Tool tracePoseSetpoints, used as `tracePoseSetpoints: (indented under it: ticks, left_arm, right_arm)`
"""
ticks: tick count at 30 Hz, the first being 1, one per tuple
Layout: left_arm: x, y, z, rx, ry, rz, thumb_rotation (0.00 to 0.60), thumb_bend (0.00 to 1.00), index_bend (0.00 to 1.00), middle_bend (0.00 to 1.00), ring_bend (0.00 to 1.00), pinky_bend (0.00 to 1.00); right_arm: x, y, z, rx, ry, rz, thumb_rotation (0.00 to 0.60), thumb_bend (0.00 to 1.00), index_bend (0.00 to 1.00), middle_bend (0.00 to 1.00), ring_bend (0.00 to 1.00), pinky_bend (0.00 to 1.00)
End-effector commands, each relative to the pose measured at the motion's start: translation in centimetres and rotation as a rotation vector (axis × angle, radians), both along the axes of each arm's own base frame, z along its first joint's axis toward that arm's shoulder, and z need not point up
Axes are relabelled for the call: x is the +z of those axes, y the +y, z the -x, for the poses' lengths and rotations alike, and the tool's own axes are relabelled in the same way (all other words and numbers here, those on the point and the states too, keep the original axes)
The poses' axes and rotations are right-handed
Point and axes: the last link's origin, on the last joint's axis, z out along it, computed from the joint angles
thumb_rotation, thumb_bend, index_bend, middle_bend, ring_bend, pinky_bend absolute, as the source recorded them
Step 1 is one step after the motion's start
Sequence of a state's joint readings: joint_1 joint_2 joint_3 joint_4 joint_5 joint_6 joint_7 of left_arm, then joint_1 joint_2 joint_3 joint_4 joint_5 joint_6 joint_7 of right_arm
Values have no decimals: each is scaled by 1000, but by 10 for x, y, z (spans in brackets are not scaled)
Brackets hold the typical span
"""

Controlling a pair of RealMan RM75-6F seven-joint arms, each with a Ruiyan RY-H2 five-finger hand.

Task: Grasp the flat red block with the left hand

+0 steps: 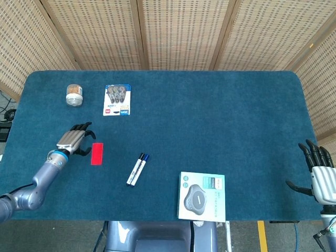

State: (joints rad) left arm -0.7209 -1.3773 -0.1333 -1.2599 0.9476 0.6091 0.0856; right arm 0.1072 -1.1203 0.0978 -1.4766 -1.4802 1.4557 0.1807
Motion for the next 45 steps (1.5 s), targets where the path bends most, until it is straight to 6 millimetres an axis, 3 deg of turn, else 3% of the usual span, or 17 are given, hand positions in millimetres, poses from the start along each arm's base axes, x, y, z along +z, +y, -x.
tracePoseSetpoints:
  ticks: [1,26,31,39,45]
  left_arm:
    - [-10,5,0,7,23,8,600,435,350,0,0,0]
    - [-30,6,1,32,51,33,600,439,353,0,0,0]
    - [-29,3,-1,23,46,42,600,440,401,0,0,0]
    - [-13,-19,-4,-19,73,109,600,441,430,0,0,0]
    - [11,-24,-15,-65,-20,5,600,439,429,0,0,0]
  right_arm:
    - [0,-1,1,-2,-1,0,600,28,38,0,0,0]
    - [2,-2,2,-8,-13,-4,600,26,38,0,0,0]
    - [1,-1,3,-8,-13,-5,600,25,38,0,0,0]
    - [2,-1,2,-9,-16,-5,600,27,38,0,0,0]
    - [1,-1,3,-9,-15,-6,600,27,39,0,0,0]
